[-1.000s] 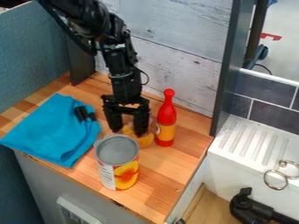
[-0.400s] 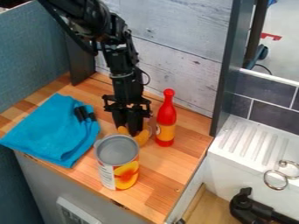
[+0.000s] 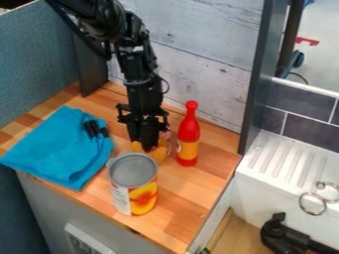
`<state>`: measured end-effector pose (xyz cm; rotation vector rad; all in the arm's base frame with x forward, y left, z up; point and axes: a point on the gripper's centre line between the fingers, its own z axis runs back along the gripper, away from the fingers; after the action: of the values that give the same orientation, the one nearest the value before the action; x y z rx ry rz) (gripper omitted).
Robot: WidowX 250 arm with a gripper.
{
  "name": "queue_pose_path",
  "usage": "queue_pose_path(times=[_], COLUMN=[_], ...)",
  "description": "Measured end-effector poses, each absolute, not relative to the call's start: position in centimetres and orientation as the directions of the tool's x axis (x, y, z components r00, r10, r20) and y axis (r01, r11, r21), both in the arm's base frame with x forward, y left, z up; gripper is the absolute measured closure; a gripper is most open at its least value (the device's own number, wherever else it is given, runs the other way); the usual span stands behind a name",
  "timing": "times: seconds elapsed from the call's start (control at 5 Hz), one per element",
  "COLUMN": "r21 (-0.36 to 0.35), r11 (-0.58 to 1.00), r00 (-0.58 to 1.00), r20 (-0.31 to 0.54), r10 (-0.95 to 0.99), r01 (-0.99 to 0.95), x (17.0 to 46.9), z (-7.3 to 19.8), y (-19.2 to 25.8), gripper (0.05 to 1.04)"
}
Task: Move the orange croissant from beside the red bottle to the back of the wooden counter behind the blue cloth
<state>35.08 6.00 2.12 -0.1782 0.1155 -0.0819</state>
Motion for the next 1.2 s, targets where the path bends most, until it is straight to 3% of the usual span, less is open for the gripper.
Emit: queue_pose_path(times=[0.2, 0.4, 0.6, 1.0, 1.2], r21=[-0.185, -0.183, -0.207, -0.158, -0.134], r11=[0.979, 0.980, 0.975, 0.987, 0.991], r00=[0.990, 0.997, 0.997, 0.991, 0.992], r20=[-0.094, -0.015, 0.003, 0.135, 0.120], r10=[-0.106, -0.078, -0.079, -0.004, 0.027], r01=[0.088, 0.074, 0.077, 0.025, -0.011], x=[34.7, 34.5, 34.2, 36.5, 37.8], z=[3.9, 7.2, 8.1, 12.4, 11.9], y=[6.8, 8.7, 9.6, 14.1, 15.3], gripper=[0.868, 0.925, 0.956, 0.973, 0.973])
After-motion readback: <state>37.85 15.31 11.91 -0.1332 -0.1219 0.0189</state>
